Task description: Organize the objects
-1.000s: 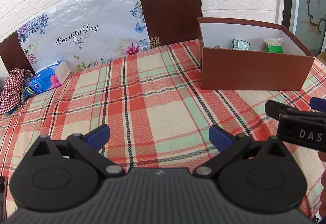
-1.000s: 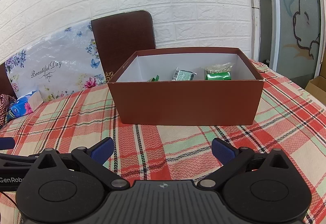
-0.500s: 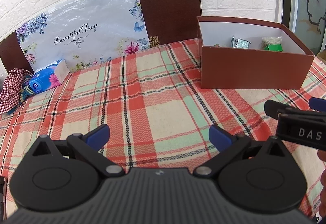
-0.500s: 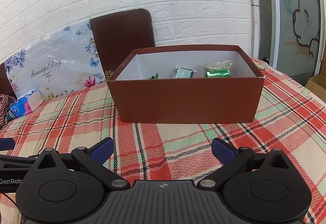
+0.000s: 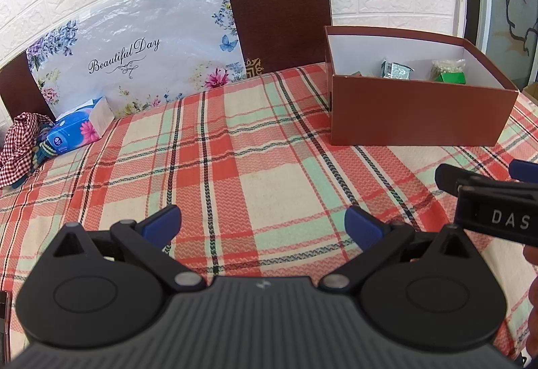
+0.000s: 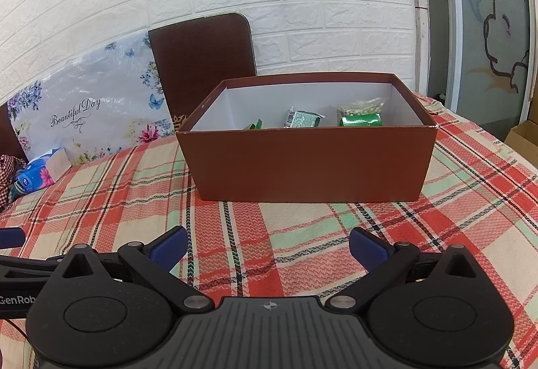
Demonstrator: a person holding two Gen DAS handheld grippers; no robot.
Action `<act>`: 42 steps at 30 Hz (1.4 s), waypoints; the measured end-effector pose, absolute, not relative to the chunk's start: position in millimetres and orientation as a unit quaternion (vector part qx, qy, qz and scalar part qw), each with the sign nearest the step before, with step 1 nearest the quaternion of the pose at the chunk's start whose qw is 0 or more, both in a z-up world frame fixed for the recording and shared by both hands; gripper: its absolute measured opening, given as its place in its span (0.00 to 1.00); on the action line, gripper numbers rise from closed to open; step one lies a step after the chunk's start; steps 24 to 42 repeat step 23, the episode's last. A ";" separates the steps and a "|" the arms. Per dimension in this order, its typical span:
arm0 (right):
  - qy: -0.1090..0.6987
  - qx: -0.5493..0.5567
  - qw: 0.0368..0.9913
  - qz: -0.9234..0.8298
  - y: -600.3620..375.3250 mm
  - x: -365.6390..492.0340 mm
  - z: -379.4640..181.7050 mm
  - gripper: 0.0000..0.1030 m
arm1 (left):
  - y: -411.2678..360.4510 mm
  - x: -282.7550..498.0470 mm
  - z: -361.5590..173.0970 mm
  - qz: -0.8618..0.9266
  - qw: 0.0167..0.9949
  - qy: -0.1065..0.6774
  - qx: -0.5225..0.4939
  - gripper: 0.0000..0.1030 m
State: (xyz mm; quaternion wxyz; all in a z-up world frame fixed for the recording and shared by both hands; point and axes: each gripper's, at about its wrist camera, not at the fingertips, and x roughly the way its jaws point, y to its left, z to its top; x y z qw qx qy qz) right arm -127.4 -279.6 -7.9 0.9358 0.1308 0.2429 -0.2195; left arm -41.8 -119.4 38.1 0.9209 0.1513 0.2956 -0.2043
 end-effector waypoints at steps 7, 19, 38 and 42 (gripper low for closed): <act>0.244 0.132 0.936 -0.219 -280.4 -127.6 -9.9 0.98 | -119.8 -43.0 34.4 -0.209 0.919 0.296 0.153 1.00; 0.247 0.135 0.934 -0.219 -281.2 -127.4 -12.9 0.98 | -118.1 -41.4 36.3 -0.228 0.915 0.298 0.145 1.00; 0.249 0.135 0.934 -0.218 -282.3 -126.3 -13.5 0.98 | -117.1 -41.8 36.5 -0.235 0.914 0.297 0.147 1.00; 0.249 0.135 0.934 -0.218 -282.3 -126.3 -13.5 0.98 | -117.1 -41.8 36.5 -0.235 0.914 0.297 0.147 1.00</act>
